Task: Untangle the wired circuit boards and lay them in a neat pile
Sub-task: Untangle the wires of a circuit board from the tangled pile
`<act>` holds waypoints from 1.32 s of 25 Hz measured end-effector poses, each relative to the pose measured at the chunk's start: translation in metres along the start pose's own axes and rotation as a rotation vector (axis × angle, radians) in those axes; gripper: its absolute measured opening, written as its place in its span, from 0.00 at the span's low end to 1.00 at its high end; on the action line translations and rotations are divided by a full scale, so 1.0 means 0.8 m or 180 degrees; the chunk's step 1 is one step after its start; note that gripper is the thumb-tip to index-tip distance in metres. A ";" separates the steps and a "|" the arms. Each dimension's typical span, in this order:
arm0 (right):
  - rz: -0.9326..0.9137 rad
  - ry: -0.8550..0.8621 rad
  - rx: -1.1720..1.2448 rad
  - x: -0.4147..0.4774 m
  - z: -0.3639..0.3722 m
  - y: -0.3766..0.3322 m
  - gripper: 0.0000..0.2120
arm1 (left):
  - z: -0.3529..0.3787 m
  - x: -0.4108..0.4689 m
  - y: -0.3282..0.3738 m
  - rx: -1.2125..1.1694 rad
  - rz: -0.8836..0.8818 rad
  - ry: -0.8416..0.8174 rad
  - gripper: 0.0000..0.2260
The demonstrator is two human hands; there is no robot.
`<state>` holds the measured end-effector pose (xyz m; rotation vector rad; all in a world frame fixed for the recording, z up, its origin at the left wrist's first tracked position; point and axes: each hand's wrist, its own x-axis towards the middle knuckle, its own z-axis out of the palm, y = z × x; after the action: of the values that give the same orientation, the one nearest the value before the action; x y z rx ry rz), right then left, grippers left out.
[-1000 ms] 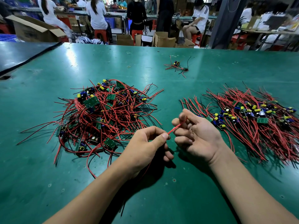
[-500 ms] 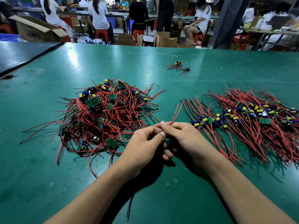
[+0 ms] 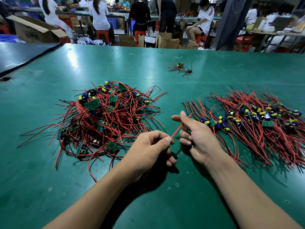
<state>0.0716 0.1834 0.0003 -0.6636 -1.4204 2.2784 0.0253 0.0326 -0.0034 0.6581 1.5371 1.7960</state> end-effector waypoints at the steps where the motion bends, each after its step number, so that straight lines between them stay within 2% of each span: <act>1: -0.0029 0.0016 0.0073 0.001 0.000 0.000 0.14 | 0.000 0.000 0.000 0.0000 -0.0007 -0.0017 0.07; 4: 0.0036 0.0074 0.0348 0.000 0.001 -0.005 0.15 | -0.001 -0.001 0.001 0.0004 -0.0024 -0.0076 0.07; 8: 0.0733 0.0013 0.1152 -0.001 -0.003 -0.017 0.22 | 0.000 -0.003 0.001 -0.0087 -0.0112 -0.0095 0.07; 11: 0.0819 -0.0045 0.1373 -0.002 -0.010 -0.024 0.20 | 0.001 -0.002 0.003 -0.0181 -0.0191 -0.0014 0.09; 12: 0.0764 -0.0078 0.1268 -0.003 -0.011 -0.026 0.20 | 0.001 0.000 0.005 -0.0256 -0.0221 0.0045 0.12; 16: 0.0591 -0.0091 0.0527 -0.008 -0.009 -0.025 0.36 | -0.002 0.007 0.012 -0.0862 -0.0485 0.0259 0.24; 18: 0.0404 -0.0008 0.0125 -0.010 -0.004 -0.019 0.36 | -0.007 0.009 0.014 -0.1170 -0.0572 0.0315 0.28; 22: 0.0019 -0.0001 -0.0315 -0.015 0.003 -0.011 0.32 | -0.014 0.010 0.016 -0.1487 -0.0602 0.0338 0.31; 27: -0.0181 -0.0146 -0.0493 -0.018 0.005 -0.002 0.26 | -0.019 0.014 0.013 -0.1547 -0.0569 0.0298 0.34; 33: -0.0957 -0.0167 -0.2075 -0.031 0.013 0.017 0.16 | -0.014 0.011 0.009 -0.1513 -0.0448 -0.0224 0.37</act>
<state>0.0853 0.1567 -0.0032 -0.5163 -2.1451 1.6027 0.0103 0.0313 0.0011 0.3659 1.0241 1.9099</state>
